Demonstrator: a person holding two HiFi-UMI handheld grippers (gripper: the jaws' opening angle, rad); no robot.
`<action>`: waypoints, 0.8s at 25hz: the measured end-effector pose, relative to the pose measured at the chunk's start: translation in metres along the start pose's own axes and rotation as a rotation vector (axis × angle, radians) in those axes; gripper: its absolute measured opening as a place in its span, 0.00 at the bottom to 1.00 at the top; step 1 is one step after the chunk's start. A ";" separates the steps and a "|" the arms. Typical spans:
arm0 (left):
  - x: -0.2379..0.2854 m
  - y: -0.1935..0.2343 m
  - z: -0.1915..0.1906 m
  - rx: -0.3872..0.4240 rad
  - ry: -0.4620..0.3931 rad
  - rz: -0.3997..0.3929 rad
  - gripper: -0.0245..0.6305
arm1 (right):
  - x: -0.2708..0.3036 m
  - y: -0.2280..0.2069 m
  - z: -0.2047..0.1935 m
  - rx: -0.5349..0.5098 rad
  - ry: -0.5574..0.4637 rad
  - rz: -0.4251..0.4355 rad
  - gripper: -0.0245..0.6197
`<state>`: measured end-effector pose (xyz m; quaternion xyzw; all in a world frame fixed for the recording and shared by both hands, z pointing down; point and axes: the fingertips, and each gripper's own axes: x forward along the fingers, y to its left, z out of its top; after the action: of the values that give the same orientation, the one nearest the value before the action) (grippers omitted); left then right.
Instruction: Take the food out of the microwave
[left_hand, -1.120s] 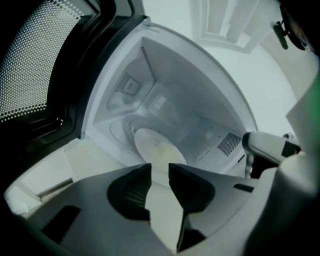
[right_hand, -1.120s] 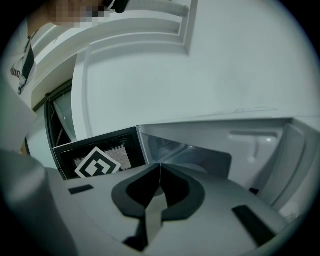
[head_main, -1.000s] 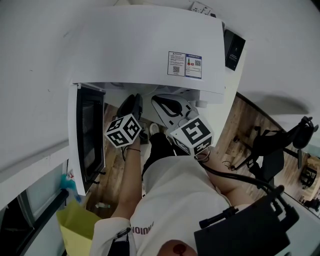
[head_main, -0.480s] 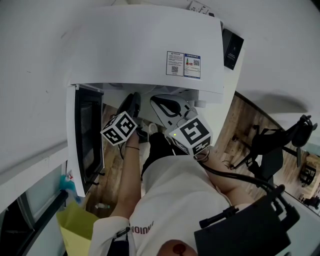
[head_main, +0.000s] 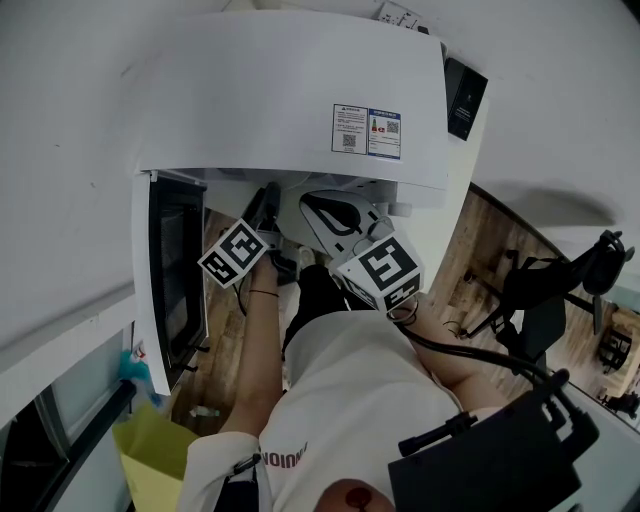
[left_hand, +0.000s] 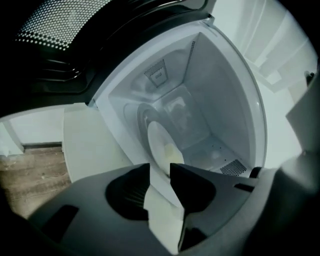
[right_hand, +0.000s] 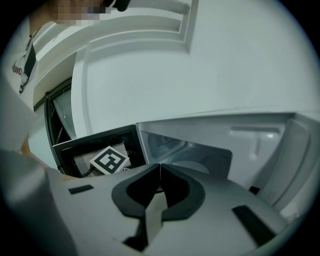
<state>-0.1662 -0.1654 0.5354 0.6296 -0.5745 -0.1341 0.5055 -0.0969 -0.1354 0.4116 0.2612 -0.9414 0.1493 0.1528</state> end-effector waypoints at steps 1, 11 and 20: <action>0.001 0.001 0.000 -0.005 0.000 -0.001 0.22 | 0.000 -0.001 0.000 0.001 0.000 -0.001 0.07; 0.009 0.000 0.001 -0.058 0.005 -0.020 0.22 | 0.000 -0.004 -0.001 0.007 0.005 -0.010 0.07; 0.011 0.000 0.000 -0.112 -0.001 -0.039 0.22 | 0.000 -0.006 -0.003 0.011 0.008 -0.013 0.07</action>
<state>-0.1628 -0.1748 0.5401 0.6112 -0.5540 -0.1763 0.5371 -0.0928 -0.1391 0.4152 0.2673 -0.9382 0.1547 0.1560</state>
